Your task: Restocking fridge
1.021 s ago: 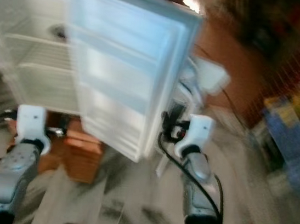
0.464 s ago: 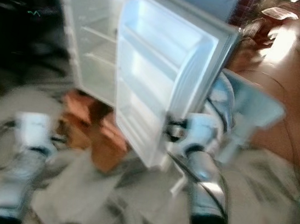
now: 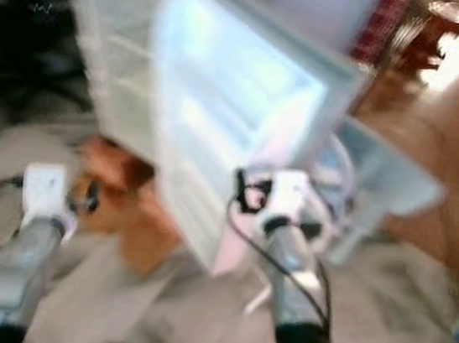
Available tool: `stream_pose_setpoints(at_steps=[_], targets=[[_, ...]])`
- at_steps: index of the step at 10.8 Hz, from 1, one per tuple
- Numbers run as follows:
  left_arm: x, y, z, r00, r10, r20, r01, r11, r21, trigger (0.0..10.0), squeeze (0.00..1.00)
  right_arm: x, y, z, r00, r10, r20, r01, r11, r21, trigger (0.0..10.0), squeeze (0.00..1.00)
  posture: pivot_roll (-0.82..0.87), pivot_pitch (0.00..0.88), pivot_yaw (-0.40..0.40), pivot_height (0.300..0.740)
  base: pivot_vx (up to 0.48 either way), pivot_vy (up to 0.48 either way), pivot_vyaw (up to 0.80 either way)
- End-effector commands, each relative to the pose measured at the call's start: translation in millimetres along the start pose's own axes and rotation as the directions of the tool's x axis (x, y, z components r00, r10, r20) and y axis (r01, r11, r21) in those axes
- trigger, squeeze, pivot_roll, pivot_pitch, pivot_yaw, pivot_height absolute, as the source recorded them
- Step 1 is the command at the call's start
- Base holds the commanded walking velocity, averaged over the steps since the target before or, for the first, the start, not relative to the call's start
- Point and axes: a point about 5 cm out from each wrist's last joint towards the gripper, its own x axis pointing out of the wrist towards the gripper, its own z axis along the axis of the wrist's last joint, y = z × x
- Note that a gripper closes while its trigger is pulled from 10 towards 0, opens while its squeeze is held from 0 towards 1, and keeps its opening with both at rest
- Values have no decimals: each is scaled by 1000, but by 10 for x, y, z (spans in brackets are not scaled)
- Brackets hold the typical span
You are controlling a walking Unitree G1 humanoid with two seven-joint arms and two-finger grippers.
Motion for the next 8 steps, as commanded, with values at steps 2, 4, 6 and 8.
stream_pose_setpoints(at_steps=[2, 4, 6, 8], targets=[[-45, -17, -95, 999, -17, -38, 17, 1000, -12, 10000, 0, -110, -405, 1, 986, -166, -13, 166, 986, -15, 10000, 0, 81, 0, -37, 740, 0, 0, 0], [-48, -42, -101, 998, -35, -44, 34, 999, -14, 10000, 0, -147, -385, -62, 994, -95, -47, 98, 994, 45, 10000, 0, 80, 0, -37, 740, 0, 0, 0], [-57, -67, -93, 997, -60, -42, 59, 998, -22, 10000, 0, -317, -155, -177, 923, 354, -152, -316, 921, 229, 10000, 0, 83, 0, -36, 740, 0, 0, 0], [-57, -59, -105, 997, -61, -54, 60, 998, -14, 10000, 0, -424, -257, -359, 847, 424, -321, -396, 906, 152, 10000, 0, 86, 0, -37, 740, 0, 0, 0]])
